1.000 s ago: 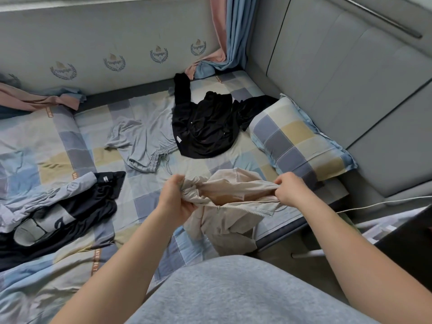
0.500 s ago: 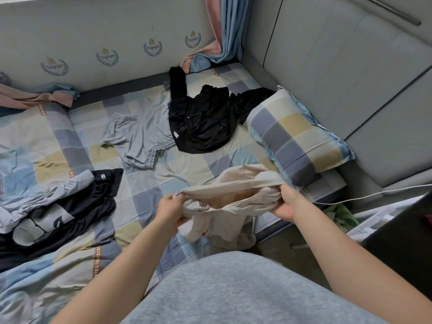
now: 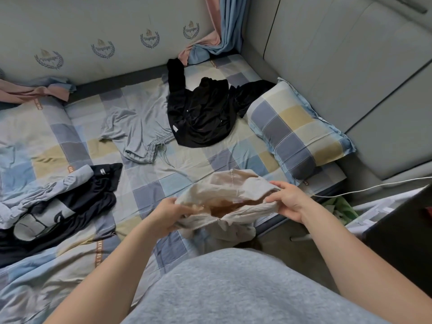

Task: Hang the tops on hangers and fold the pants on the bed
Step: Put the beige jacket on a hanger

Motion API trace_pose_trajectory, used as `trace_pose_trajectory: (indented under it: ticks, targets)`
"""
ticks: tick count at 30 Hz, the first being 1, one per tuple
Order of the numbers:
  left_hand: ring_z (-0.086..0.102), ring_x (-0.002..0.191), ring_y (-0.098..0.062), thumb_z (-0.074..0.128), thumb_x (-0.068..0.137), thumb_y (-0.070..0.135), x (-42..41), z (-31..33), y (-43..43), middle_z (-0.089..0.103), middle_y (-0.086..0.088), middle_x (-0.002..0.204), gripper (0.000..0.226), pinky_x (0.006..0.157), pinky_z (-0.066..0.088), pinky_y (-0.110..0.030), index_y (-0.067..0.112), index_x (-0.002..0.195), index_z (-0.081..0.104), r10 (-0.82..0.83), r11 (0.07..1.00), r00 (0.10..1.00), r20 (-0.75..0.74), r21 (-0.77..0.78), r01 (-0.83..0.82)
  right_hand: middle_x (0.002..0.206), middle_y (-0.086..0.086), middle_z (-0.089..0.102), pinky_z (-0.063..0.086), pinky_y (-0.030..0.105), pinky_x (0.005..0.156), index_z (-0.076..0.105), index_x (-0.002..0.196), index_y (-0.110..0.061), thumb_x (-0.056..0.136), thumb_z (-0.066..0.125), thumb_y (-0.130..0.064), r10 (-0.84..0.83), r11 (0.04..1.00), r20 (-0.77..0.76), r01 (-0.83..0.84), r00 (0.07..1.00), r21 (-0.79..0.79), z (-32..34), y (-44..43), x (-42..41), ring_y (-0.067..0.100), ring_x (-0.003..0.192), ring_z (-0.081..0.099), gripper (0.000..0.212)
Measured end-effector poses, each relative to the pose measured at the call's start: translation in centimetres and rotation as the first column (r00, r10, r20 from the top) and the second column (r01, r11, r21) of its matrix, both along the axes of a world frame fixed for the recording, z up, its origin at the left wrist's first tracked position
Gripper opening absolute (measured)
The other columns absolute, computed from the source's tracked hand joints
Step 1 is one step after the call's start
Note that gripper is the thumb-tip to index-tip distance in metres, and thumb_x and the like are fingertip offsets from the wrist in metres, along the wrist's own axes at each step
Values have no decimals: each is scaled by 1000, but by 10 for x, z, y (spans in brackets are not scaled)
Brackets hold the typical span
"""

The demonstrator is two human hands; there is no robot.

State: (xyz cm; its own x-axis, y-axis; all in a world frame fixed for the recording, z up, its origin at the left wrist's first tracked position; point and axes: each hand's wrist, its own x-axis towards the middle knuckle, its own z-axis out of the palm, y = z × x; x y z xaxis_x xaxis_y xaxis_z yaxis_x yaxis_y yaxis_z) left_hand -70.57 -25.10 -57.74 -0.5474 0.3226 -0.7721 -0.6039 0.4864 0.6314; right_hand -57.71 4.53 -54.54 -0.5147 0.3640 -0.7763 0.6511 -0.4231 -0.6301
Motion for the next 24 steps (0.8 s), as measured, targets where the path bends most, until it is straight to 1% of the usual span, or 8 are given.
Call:
trace_pose_trajectory:
  ticks: [3, 5, 9, 12, 15, 17, 19, 24]
  targets:
    - [60, 71, -26, 61, 81, 1, 6, -17, 5, 62, -7, 70, 8, 64, 48, -33, 8, 83, 65, -164, 919, 935, -313, -394, 29, 123, 17, 58, 51, 36, 69, 51, 138, -14, 84, 52, 15, 66, 896, 242, -165, 968, 412, -17, -7, 7, 31, 98, 58, 61]
    - [57, 84, -28, 56, 85, 5, 6, -30, 4, 61, -7, 85, 10, 72, 47, -35, 11, 93, 59, -104, 894, 925, -367, -441, -74, 136, 17, 51, 50, 37, 81, 45, 140, -17, 88, 49, 6, 56, 786, 349, -257, 935, 563, -28, -9, 16, 34, 112, 55, 58]
    - [60, 77, -29, 55, 90, 12, 10, -51, 4, 63, -15, 84, 8, 65, 48, -37, 5, 92, 59, 74, 919, 958, -277, -354, -174, 143, 18, 38, 58, 47, 85, 32, 145, -18, 89, 53, -5, -92, 805, 402, -170, 911, 569, -45, -16, 35, 41, 116, 52, 61]
    - [47, 58, -24, 54, 89, 8, 18, -57, 8, 52, -14, 71, 13, 52, 35, -31, 7, 77, 56, 165, 918, 965, -205, -325, -227, 151, 17, 20, 43, 46, 105, 15, 151, -15, 87, 63, -21, -135, 806, 521, -213, 843, 552, -50, -22, 54, 43, 130, 40, 80]
    - [57, 74, -30, 59, 94, 12, 24, -56, 16, 58, -18, 93, 9, 62, 43, -35, 4, 90, 58, 362, 886, 932, -38, -298, -356, 135, 16, 42, 51, 42, 88, 38, 133, -8, 84, 67, -29, -130, 764, 589, -298, 797, 572, -52, -24, 76, 40, 115, 54, 61]
    - [64, 97, -32, 64, 94, 13, 29, -49, 25, 63, -15, 108, 22, 78, 53, -41, 6, 115, 58, 495, 862, 856, 149, -211, -461, 118, 14, 58, 58, 38, 65, 55, 113, -8, 86, 62, -20, -164, 838, 518, -158, 839, 522, -50, -27, 88, 31, 92, 63, 30]
    - [66, 96, -28, 58, 99, 14, 35, -39, 34, 68, -12, 107, 23, 81, 59, -46, 11, 122, 59, 490, 866, 805, 334, -84, -493, 110, 16, 64, 58, 35, 55, 62, 98, -8, 91, 57, -5, -290, 919, 351, 157, 890, 361, -53, -30, 100, 25, 82, 65, 9]
    - [72, 81, -27, 38, 106, 12, 45, -22, 49, 75, -17, 81, 27, 71, 58, -39, 2, 111, 63, 329, 921, 824, 461, 34, -387, 98, 14, 71, 54, 36, 71, 61, 108, -5, 99, 45, 7, -613, 776, 24, 607, 790, -169, -41, -41, 140, 25, 87, 69, 21]
